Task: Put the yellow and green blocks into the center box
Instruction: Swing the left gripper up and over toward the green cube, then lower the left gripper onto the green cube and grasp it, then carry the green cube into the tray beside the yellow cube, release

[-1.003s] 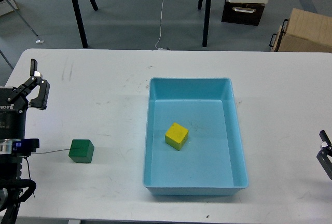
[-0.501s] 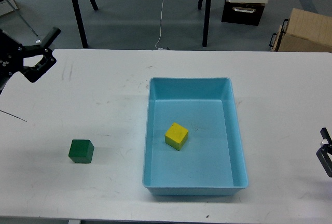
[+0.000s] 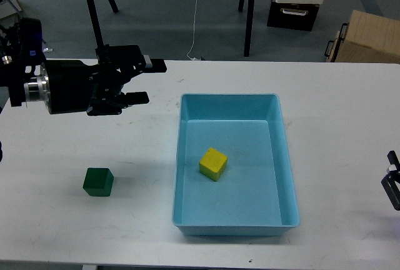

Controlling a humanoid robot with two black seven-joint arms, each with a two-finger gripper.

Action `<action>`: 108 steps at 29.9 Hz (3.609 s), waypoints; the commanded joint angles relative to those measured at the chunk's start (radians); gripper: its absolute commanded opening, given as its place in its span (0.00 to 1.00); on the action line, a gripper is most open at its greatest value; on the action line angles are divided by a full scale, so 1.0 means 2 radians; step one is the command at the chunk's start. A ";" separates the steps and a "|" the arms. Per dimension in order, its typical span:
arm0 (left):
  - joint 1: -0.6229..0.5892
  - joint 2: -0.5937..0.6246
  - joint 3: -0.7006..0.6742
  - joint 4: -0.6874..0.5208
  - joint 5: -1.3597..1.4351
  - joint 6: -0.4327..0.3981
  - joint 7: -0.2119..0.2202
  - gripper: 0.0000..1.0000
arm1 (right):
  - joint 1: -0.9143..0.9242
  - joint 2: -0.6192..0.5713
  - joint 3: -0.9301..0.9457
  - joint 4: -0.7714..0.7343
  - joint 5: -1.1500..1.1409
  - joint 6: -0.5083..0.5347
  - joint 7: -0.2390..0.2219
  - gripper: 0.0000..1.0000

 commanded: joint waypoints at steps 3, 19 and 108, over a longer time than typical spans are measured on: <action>-0.167 -0.096 0.235 0.024 0.046 0.000 0.013 1.00 | 0.001 0.000 0.001 -0.003 0.000 0.000 0.000 1.00; -0.171 -0.132 0.395 0.037 0.143 0.000 0.035 1.00 | 0.003 0.006 -0.003 -0.014 0.000 0.000 0.001 1.00; -0.224 -0.441 0.346 0.197 0.062 0.000 -0.004 0.50 | 0.002 0.001 0.006 -0.039 -0.001 0.000 0.000 1.00</action>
